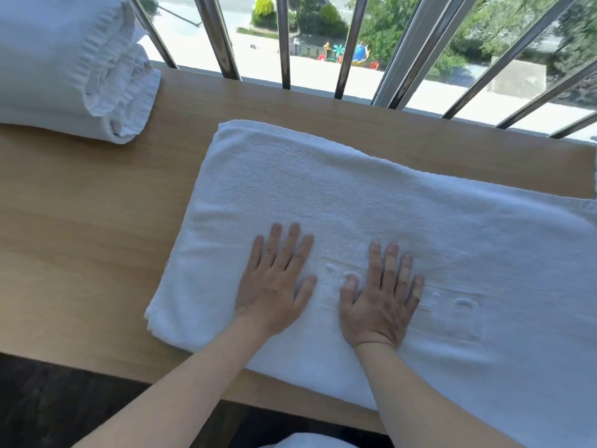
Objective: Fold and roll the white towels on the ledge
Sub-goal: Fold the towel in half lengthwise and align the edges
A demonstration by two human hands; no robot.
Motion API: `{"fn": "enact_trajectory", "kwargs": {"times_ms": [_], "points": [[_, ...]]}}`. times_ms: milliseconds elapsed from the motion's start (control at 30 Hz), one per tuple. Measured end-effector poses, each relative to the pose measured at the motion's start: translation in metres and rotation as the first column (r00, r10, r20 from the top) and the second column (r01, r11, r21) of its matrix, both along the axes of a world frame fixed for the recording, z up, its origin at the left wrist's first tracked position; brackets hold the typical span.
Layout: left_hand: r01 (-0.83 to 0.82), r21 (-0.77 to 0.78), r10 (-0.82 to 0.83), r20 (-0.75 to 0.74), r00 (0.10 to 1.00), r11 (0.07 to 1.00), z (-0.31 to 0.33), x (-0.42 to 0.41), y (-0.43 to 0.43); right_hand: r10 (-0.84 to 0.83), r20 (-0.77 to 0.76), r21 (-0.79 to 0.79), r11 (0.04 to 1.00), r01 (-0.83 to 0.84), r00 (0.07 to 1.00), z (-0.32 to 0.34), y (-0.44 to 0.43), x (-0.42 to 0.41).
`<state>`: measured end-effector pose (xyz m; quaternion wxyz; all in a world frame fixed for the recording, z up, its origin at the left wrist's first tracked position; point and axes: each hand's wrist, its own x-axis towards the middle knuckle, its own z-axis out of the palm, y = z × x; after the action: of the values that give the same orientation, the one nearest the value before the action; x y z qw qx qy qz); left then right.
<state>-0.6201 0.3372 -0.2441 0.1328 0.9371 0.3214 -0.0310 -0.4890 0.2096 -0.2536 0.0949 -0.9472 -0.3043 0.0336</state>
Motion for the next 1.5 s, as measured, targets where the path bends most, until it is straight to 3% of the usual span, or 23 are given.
{"fn": "enact_trajectory", "kwargs": {"times_ms": [167, 300, 400, 533, 667, 800, 1067, 1133, 1300, 1500], "points": [[0.175, -0.026, -0.175, -0.008, 0.984, 0.984, 0.004, 0.084, 0.036, 0.003, 0.016, -0.012, 1.0, -0.003, 1.0, -0.001, 0.001, 0.0], [0.442, -0.04, -0.442, 0.007, 0.897, 0.896, 0.002, 0.134, 0.066, 0.01, 0.025, -0.012, 1.0, -0.009, 1.0, -0.002, 0.001, 0.001], [0.531, -0.037, -0.531, 0.011, 0.847, 0.846, -0.001, 0.168, 0.079, 0.019, 0.023, -0.015, 1.0, -0.019, 1.0, -0.002, 0.0, 0.0], [0.485, -0.044, -0.485, 0.01, 0.875, 0.874, -0.002, 0.206, 0.089, 0.023, 0.005, -0.038, 0.999, -0.023, 1.0, -0.003, 0.0, 0.0], [0.403, -0.144, -0.399, 0.057, 0.915, 0.904, 0.004, 0.236, 0.094, 0.03, 0.004, -0.038, 0.999, -0.03, 1.0, -0.001, 0.0, 0.0], [0.418, -0.273, -0.36, 0.239, 0.902, 0.866, 0.013, 0.251, 0.092, 0.034, -0.004, -0.028, 0.999, -0.034, 0.999, -0.001, 0.0, 0.0], [0.432, -0.471, -0.391, 0.189, 0.901, 0.769, 0.033, 0.274, 0.105, 0.04, -0.032, -0.058, 0.997, -0.042, 0.999, 0.003, 0.0, 0.001], [0.446, -0.413, -0.409, 0.18, 0.895, 0.794, 0.032, 0.279, 0.102, 0.039, -0.039, -0.057, 0.998, -0.041, 0.998, 0.003, 0.0, 0.001], [0.427, -0.002, -0.401, 0.346, 0.849, 0.904, 0.013, 0.277, 0.082, 0.041, -0.036, -0.04, 0.998, -0.043, 0.999, 0.002, 0.0, 0.001], [0.346, 0.033, -0.339, 0.305, 0.89, 0.938, -0.008, 0.268, 0.068, 0.034, -0.031, -0.042, 0.999, -0.036, 0.999, 0.002, 0.0, 0.0]]}}
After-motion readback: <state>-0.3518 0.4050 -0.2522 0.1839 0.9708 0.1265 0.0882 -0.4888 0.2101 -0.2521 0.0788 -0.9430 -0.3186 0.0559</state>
